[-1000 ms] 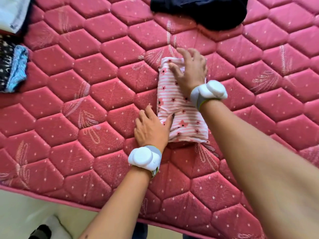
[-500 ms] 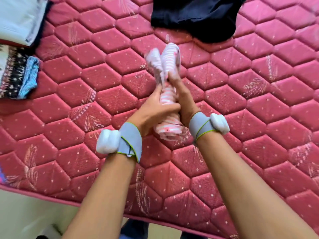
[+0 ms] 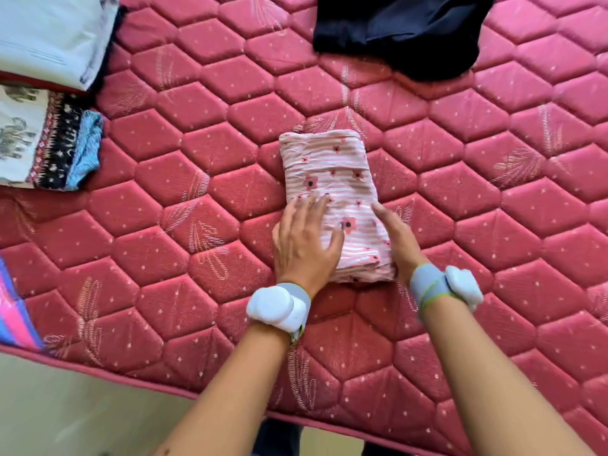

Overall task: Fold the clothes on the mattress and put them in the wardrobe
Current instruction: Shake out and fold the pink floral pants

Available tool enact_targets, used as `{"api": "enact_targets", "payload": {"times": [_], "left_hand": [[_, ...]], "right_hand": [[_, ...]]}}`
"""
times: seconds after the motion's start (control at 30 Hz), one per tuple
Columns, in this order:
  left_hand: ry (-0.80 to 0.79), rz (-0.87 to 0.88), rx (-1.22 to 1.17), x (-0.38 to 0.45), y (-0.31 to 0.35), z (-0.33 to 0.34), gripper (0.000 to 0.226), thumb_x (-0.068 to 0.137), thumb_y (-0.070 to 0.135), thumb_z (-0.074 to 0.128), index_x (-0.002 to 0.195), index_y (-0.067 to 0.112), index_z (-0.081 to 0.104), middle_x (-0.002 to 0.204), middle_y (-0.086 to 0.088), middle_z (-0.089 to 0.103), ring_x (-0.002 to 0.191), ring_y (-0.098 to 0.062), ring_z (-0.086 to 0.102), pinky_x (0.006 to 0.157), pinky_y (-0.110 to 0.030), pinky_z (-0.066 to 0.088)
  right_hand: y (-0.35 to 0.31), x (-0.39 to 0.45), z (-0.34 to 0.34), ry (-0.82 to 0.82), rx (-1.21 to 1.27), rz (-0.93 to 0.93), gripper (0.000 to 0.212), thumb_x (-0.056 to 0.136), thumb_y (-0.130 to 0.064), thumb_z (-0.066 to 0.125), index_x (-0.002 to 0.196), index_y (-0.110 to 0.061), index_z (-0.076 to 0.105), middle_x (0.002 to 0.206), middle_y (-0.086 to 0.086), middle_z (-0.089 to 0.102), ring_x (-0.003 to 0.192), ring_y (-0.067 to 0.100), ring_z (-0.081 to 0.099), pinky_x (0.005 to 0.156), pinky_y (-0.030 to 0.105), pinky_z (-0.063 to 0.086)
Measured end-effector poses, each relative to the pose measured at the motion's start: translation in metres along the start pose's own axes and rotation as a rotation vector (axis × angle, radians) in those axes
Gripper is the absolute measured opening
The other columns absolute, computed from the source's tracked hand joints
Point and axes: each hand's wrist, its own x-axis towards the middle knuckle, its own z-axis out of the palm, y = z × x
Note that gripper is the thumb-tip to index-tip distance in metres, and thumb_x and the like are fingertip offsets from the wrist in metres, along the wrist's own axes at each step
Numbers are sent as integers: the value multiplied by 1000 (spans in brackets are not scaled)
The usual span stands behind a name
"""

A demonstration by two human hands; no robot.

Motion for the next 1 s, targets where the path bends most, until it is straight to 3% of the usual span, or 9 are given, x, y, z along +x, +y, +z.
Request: {"api": "enact_targets", "payload": {"times": [0.13, 0.23, 0.33, 0.5, 0.63, 0.73, 0.83, 0.9, 1.0], "left_hand": [[-195, 19, 208, -29, 3, 37, 76, 79, 67, 33, 149, 42, 16, 161, -6, 2, 144, -44, 4, 107, -68, 11], [-106, -78, 158, -52, 17, 53, 72, 78, 62, 41, 144, 40, 27, 159, -13, 9, 140, -52, 10, 103, -66, 26], [15, -211, 86, -63, 22, 53, 68, 78, 62, 45, 141, 42, 34, 153, -19, 16, 132, -44, 27, 102, -54, 33], [214, -600, -511, -58, 5, 42, 64, 87, 42, 59, 142, 21, 35, 129, -18, 50, 115, -33, 49, 98, -33, 34], [95, -530, -282, -53, -6, 22, 64, 73, 63, 49, 117, 17, 53, 109, -14, 66, 101, -35, 59, 82, -36, 42], [-46, -567, -93, -52, -6, 10, 62, 73, 74, 36, 101, 22, 52, 97, -15, 67, 95, -38, 59, 78, -40, 44], [-191, -700, -328, -43, -6, 4, 59, 84, 68, 43, 104, 16, 63, 112, -19, 65, 107, -38, 56, 87, -36, 42], [-310, -716, -393, -42, -4, 7, 58, 88, 62, 50, 108, 10, 66, 117, -20, 64, 111, -36, 57, 87, -32, 41], [-552, -727, -535, -56, -5, 2, 82, 70, 81, 51, 101, 7, 68, 98, -14, 71, 96, -27, 65, 88, -33, 48]], "right_hand": [[-25, 19, 19, 202, -655, -179, 69, 89, -55, 52, 145, -26, 23, 134, 17, 49, 122, 37, 50, 98, 36, 38], [-33, 33, 31, 226, -749, -242, 71, 89, -58, 50, 147, -32, 18, 134, 18, 45, 120, 39, 50, 100, 43, 40], [-43, 47, 39, 294, -654, -121, 78, 81, -66, 56, 140, -20, 31, 133, 17, 52, 121, 36, 50, 96, 38, 39], [-42, 63, 37, 290, -691, 37, 73, 91, -66, 35, 121, -3, 58, 126, 21, 58, 117, 37, 53, 90, 34, 39], [-31, 59, 28, 311, -592, -50, 73, 98, -58, 19, 107, -1, 63, 117, 21, 62, 110, 36, 55, 85, 34, 38], [-19, 48, 19, 151, -295, -50, 68, 85, -71, 40, 109, -11, 62, 111, 7, 66, 105, 25, 60, 93, 32, 44], [-1, 38, 8, 35, -49, -57, 38, 88, -45, 61, 114, -19, 52, 101, -1, 65, 90, 13, 63, 82, 24, 52], [7, 35, 10, 64, -79, -105, 16, 96, -23, 54, 110, -19, 48, 92, -2, 59, 86, 14, 56, 77, 26, 48], [4, 33, 15, 142, -110, -83, 6, 99, -15, 45, 105, -16, 47, 86, 2, 54, 84, 16, 48, 66, 20, 42]]}}
